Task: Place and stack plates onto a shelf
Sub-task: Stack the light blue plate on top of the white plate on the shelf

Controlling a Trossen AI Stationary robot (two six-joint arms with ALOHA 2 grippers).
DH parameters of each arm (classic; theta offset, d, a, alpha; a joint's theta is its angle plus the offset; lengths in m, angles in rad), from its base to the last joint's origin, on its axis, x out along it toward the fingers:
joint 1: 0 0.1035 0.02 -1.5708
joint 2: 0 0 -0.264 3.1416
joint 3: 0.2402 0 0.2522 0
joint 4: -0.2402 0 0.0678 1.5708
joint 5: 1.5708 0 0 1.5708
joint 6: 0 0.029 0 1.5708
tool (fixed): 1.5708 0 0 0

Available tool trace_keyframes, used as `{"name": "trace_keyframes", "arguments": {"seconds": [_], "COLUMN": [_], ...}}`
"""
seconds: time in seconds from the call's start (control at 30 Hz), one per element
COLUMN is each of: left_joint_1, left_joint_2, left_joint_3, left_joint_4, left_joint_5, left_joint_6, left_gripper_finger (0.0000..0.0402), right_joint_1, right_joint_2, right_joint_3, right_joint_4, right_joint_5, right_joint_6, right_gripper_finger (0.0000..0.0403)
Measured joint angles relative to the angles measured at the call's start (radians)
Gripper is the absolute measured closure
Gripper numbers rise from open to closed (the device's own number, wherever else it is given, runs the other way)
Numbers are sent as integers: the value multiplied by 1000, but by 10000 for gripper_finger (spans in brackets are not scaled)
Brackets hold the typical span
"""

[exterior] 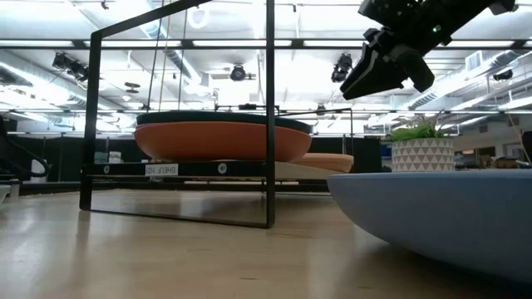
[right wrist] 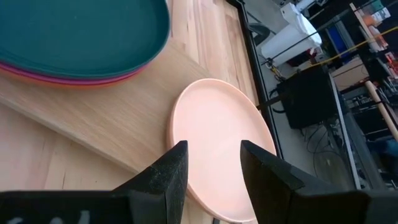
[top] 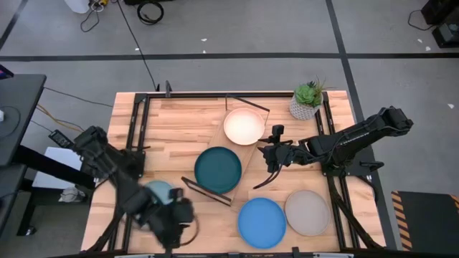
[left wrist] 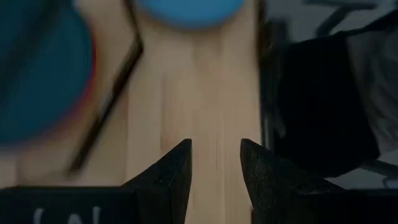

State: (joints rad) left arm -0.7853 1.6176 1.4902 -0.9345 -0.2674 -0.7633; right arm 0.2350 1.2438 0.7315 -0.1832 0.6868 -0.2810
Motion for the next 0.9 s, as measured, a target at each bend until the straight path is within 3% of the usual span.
{"name": "trace_keyframes", "arguments": {"seconds": [0.27, 0.4, 0.53, 0.7, 0.9], "left_joint_1": [-143, -182, -182, -162, -145], "left_joint_2": [1, 1, 1, 1, 16], "left_joint_3": [-217, -319, -402, -444, -450], "left_joint_4": [-40, -26, -25, 28, 94], "left_joint_5": [-3, 35, 108, 106, 14], "left_joint_6": [-615, -844, -939, -969, -961], "left_gripper_finger": [260, 260, 260, 260, 260], "right_joint_1": [0, -2, -4, -19, -39], "right_joint_2": [0, 0, 0, 0, 0], "right_joint_3": [0, 0, 0, 0, 0], "right_joint_4": [10, 35, 72, 138, 146], "right_joint_5": [0, 0, -1, -8, -74], "right_joint_6": [-1, -10, -41, -94, -95], "right_gripper_finger": [250, 250, 250, 250, 250]}}
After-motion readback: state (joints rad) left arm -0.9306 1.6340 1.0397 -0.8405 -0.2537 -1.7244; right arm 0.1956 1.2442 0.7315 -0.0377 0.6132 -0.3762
